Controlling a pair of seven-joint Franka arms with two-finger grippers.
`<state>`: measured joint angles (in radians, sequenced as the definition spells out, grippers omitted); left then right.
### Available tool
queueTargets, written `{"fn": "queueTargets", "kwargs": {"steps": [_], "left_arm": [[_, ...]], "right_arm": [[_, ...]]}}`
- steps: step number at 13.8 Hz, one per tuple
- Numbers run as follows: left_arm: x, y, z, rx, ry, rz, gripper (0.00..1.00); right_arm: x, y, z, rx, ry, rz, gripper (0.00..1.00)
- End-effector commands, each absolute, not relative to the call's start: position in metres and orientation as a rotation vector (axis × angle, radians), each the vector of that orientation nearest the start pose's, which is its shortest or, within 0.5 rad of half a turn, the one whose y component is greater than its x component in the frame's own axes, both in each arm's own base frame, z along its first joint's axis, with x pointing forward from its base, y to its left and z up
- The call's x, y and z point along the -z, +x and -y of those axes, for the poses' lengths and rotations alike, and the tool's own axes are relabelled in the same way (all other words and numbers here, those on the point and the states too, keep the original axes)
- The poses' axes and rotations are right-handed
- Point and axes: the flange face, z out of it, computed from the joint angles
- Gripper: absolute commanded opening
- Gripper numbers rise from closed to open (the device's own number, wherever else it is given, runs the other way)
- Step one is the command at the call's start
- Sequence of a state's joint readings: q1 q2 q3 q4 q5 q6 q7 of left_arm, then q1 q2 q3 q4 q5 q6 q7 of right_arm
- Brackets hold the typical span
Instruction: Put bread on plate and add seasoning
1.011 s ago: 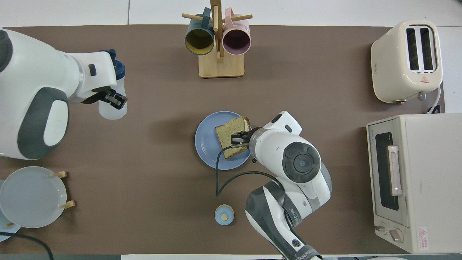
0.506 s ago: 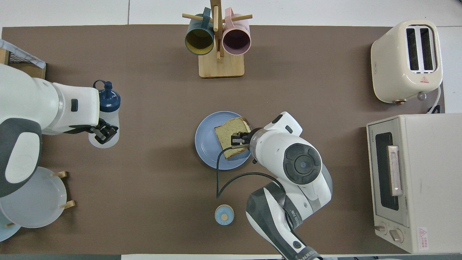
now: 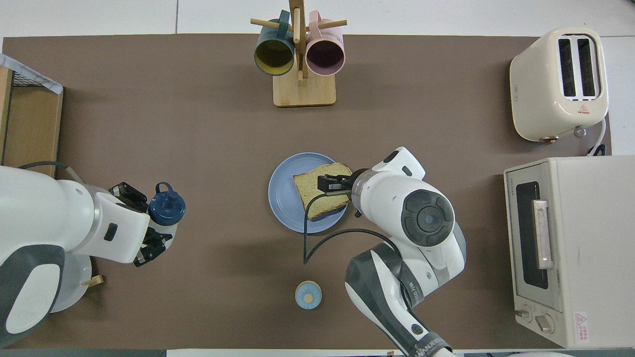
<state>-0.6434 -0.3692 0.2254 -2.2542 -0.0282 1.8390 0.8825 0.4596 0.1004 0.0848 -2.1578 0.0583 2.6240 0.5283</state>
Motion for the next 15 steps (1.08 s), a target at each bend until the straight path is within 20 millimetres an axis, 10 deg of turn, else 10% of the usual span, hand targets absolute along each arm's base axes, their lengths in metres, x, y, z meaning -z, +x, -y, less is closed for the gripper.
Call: {"fn": "queueTargets", "kwargs": {"steps": [1,7,12,15], "left_arm": [[-0.498,0.384,0.168,-0.03,-2.507,-2.096,0.0],[-0.498,0.386,0.164,-0.023,-2.448,-2.164,0.0],[-0.5,0.387,0.168,0.014,-2.436,-2.166,0.0],[-0.501,0.389,0.17,0.041,-2.443,-2.149,0.0]], "right_arm": [[-0.427,0.489,-0.315,0.437,-2.859,-0.004,1.0],[-0.572,0.492,-0.334,-0.076,-2.682,-0.156,1.0],[-0.592,0.475,-0.357,-0.172,-2.558,-0.373,0.97],[-0.589,0.455,-0.409,-0.107,-2.515,-0.367,0.89]]}}
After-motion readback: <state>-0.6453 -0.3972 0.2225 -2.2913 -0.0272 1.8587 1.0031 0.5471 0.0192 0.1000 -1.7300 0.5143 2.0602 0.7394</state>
